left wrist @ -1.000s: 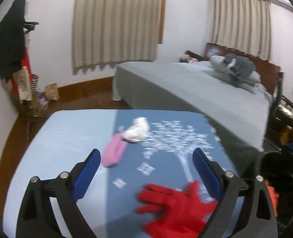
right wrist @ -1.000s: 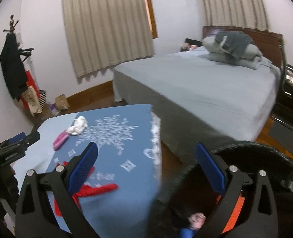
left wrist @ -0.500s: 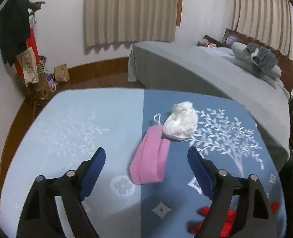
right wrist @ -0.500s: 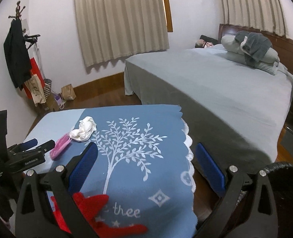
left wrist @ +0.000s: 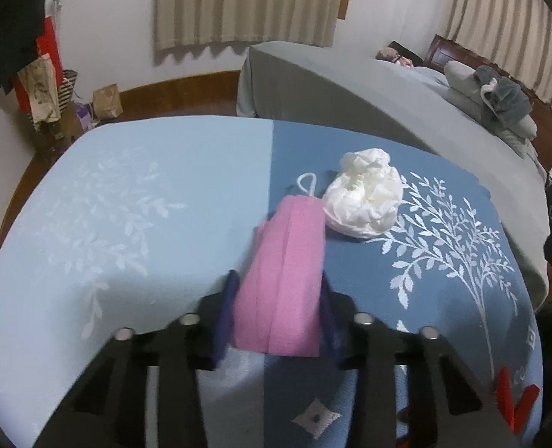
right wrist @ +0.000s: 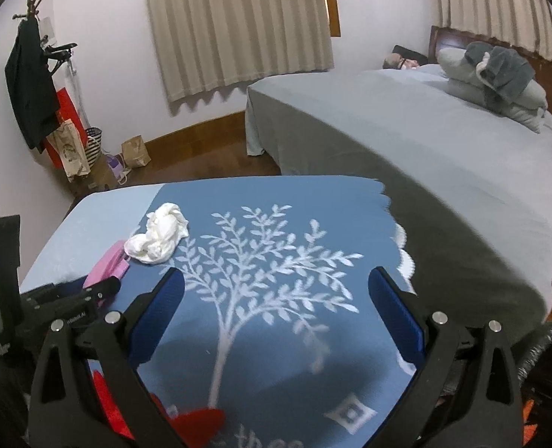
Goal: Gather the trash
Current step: 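Grasp the pink mask with the left gripper, then grasp the white tissue with the right gripper while the left gripper holds the mask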
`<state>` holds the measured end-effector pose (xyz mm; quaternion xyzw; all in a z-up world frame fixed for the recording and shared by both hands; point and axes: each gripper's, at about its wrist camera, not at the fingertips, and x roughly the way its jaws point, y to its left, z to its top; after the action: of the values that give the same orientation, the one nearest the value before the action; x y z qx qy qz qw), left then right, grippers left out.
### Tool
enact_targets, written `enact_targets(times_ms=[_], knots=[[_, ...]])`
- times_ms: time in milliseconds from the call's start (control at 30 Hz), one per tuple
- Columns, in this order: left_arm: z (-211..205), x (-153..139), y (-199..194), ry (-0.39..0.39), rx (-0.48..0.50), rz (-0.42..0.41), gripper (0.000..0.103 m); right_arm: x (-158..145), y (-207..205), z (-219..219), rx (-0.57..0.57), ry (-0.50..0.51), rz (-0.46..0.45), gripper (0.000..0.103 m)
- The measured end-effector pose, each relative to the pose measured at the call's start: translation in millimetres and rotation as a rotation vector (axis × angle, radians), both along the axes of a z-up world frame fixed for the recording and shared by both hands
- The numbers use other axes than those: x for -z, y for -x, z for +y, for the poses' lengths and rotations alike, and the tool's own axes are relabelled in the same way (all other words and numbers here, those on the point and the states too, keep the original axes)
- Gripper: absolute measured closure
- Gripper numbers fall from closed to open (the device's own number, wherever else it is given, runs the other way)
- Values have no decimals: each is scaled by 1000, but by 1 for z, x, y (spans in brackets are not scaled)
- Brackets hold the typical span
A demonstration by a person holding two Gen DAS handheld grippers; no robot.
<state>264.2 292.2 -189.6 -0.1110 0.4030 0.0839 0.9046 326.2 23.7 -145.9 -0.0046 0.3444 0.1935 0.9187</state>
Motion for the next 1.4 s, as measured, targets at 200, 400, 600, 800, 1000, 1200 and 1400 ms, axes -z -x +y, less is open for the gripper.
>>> enact_targets(times_ms=[200, 400, 600, 800, 1000, 1200, 1400], knots=[[8, -5, 6, 16, -17, -26, 81, -4, -12, 25, -36, -3, 4, 7], [26, -17, 12, -14, -65, -65, 81, -8, -19, 52, -77, -3, 3, 7], [55, -16, 9, -17, -125, -57, 81, -8, -29, 87, -115, 9, 12, 7], [75, -13, 5, -27, -148, -44, 81, 0, -39, 115, -134, 42, 41, 7], [86, -13, 0, -36, -151, -39, 81, 10, -52, 135, -148, 58, 90, 7], [88, -11, -1, -24, -158, -39, 81, 26, -58, 148, -182, 95, 141, 25], [86, -12, -1, -37, -148, -39, 81, 29, -54, 153, -277, 57, 180, 62]])
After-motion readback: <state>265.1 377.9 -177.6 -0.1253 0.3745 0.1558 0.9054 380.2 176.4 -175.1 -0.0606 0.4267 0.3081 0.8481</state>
